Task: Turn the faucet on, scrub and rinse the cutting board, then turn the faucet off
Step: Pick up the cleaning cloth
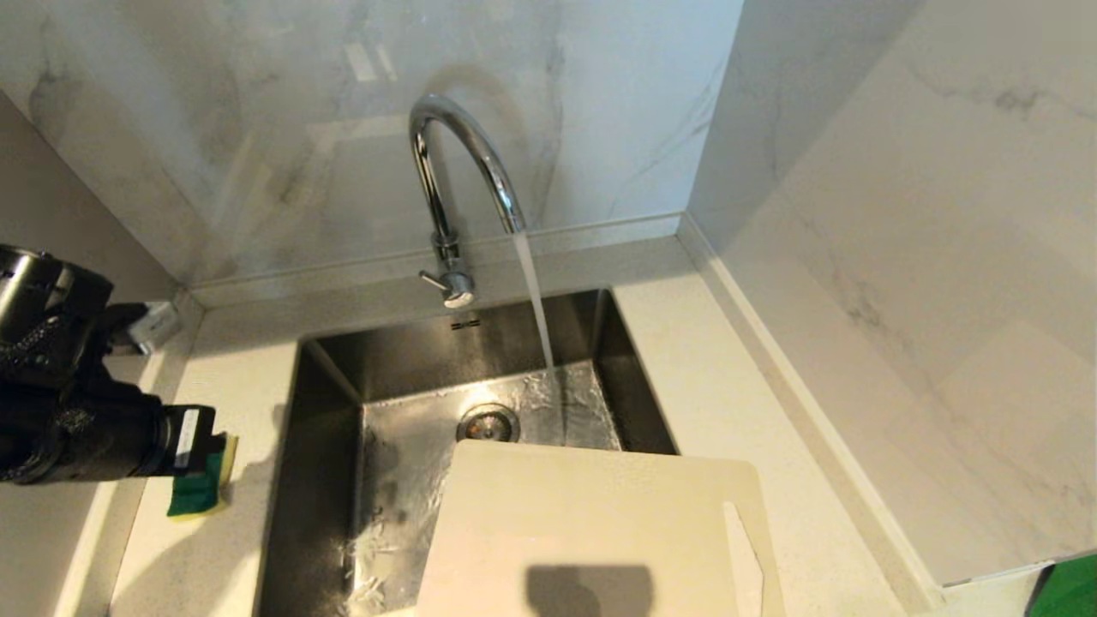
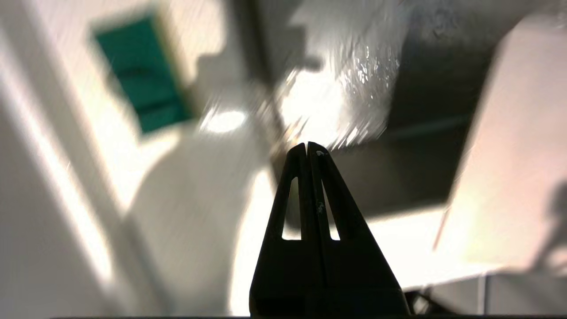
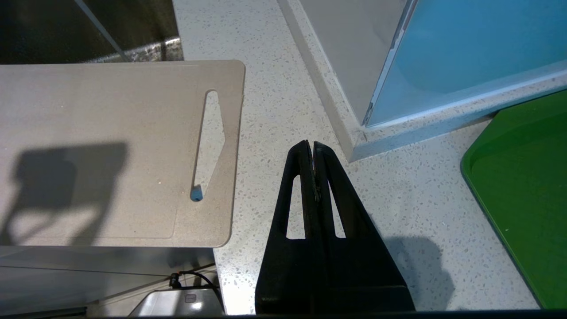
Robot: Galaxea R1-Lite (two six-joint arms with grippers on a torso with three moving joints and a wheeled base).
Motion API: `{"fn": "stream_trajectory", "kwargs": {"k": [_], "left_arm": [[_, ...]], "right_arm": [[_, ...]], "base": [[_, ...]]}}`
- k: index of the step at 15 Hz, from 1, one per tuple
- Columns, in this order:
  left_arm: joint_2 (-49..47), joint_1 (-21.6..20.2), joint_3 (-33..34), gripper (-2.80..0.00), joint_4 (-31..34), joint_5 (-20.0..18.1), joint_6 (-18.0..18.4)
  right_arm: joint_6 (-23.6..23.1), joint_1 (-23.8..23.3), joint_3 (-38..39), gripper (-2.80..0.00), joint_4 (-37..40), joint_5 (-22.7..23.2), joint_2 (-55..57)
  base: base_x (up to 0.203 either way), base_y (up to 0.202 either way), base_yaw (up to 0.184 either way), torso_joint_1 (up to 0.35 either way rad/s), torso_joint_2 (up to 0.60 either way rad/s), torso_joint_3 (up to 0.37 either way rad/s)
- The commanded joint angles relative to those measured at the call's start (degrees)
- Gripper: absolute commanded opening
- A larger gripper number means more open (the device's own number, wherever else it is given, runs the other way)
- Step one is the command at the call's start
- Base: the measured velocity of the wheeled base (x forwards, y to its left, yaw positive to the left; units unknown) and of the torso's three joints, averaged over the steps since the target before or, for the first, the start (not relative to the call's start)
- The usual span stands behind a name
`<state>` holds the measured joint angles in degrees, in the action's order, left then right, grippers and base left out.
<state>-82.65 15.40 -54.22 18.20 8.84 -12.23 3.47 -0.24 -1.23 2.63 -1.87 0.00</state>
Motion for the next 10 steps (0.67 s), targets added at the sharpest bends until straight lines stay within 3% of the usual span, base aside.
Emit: {"fn": "stream_trajectory", "kwargs": {"k": [1, 4, 5, 7, 10], "left_arm": [[6.13, 0.06, 3.92, -2.80, 3.88, 1.10, -0.14], [7.78, -0.06, 6.12, -2.80, 5.75, 1.44, -0.38], [7.25, -0.10, 7.31, 0.00, 5.54, 1.47, -0.72], [4.09, -1.04, 7.81, 0.00, 5.16, 2.07, -2.14], [-3.25, -6.09, 7.73, 0.00, 0.67, 2.45, -4.21]], "right_arm": [[0.04, -0.02, 0.00, -2.80, 0.00, 0.02, 0.00], [0.04, -0.02, 0.00, -2.80, 0.00, 0.02, 0.00], [0.04, -0.02, 0.00, -2.80, 0.00, 0.02, 0.00], [0.04, -0.02, 0.00, -2.80, 0.00, 0.02, 0.00], [0.04, -0.02, 0.00, -2.80, 0.00, 0.02, 0.00]], "base": [[0.000, 0.000, 0.000, 0.000, 0.00, 0.000], [0.000, 0.000, 0.000, 0.000, 0.00, 0.000], [0.000, 0.000, 0.000, 0.000, 0.00, 0.000], [0.000, 0.000, 0.000, 0.000, 0.00, 0.000], [0.000, 0.000, 0.000, 0.000, 0.00, 0.000]]}}
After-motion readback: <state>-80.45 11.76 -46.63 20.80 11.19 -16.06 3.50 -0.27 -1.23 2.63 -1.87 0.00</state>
